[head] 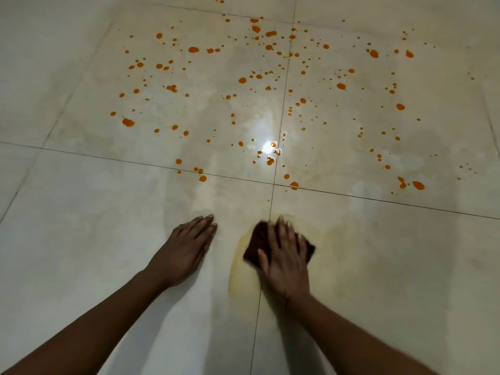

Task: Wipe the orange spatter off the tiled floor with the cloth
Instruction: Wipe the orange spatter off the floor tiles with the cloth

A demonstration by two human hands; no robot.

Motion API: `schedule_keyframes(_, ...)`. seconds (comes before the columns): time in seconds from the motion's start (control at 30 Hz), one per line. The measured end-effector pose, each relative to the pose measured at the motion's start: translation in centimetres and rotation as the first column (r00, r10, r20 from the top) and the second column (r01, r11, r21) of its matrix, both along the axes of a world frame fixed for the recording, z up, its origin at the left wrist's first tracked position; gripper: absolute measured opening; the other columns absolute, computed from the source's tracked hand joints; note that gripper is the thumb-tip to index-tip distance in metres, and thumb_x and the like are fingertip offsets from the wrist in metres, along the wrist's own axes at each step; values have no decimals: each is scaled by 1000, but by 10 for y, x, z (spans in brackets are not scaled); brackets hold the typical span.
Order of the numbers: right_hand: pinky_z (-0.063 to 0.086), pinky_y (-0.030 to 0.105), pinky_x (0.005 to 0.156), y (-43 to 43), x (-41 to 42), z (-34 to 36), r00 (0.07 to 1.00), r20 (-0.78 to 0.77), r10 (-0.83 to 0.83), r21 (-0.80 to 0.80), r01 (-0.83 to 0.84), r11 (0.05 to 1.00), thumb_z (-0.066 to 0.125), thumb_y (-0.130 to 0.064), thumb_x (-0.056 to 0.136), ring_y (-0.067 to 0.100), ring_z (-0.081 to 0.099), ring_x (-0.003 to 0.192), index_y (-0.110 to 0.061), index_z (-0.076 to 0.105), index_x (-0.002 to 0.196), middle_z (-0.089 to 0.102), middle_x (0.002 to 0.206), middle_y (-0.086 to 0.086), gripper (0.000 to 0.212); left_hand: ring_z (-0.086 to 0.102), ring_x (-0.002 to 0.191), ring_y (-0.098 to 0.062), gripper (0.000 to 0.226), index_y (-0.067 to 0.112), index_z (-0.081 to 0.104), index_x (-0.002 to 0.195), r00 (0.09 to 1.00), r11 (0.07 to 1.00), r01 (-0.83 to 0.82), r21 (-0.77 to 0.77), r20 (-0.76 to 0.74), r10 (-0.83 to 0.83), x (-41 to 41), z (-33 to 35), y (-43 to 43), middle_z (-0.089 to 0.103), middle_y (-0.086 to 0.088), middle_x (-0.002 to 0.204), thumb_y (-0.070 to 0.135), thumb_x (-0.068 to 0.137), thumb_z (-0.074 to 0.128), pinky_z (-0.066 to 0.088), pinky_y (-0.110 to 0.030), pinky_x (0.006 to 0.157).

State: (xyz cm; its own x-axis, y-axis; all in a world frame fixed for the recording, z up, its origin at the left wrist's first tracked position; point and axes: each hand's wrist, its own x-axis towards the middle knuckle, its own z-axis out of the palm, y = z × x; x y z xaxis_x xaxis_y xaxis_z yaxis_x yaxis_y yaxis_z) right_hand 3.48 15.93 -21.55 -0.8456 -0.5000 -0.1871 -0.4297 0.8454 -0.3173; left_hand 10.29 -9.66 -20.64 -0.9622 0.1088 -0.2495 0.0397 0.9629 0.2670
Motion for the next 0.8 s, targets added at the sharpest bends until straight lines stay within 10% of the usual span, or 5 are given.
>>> schedule_keyframes(0.17, 21, 45, 113, 43, 16, -8, 807, -78, 586, 34, -585, 810, 42, -56, 91, 26, 31, 144, -22, 30, 153, 17, 160, 7, 71, 12, 148, -15, 53, 24, 17, 154, 1000, 999, 16, 27, -2, -16, 2, -4, -4, 10, 3, 161, 36, 102, 14, 11, -29, 115)
schedule_keyframes(0.33, 4, 43, 118, -12, -65, -2, 997, -73, -35, 37, 37, 999, 29, -51, 95, 27, 11, 149, -18, 17, 156, 12, 162, 9, 70, 2, 148, -12, 54, 23, 10, 155, 1000, 1000, 12, 16, -3, -12, 3, -11, -1, 4, 4, 162, 34, 103, 18, 7, -31, 117)
schedule_keyframes(0.5, 11, 42, 117, 28, 18, 1, 847, -29, 532, 18, -531, 847, 42, -54, 93, 25, 20, 148, -21, 21, 155, 16, 162, 7, 73, 22, 146, -19, 56, 12, 26, 151, 999, 996, 46, -76, -11, -47, -1, -6, -8, 19, -7, 160, 36, 101, 28, 16, -32, 114)
schedule_keyframes(0.7, 9, 43, 117, -16, -50, 0, 995, -86, 46, 38, -42, 998, 33, -52, 94, 28, 16, 148, -17, 20, 155, 16, 162, 10, 72, 23, 146, -22, 56, 12, 27, 151, 999, 996, 35, -86, -12, -36, -1, -5, -10, 20, -8, 160, 37, 101, 28, 17, -34, 114)
schedule_keyframes(0.8, 8, 43, 118, -26, 17, -1, 945, -30, 326, 12, -326, 945, 39, -53, 94, 26, 15, 149, -19, 18, 156, 10, 162, 7, 74, 26, 145, -24, 58, 13, 29, 150, 1000, 995, -28, -99, -17, 26, -3, -2, -19, 22, -9, 159, 41, 100, 28, 17, -35, 113)
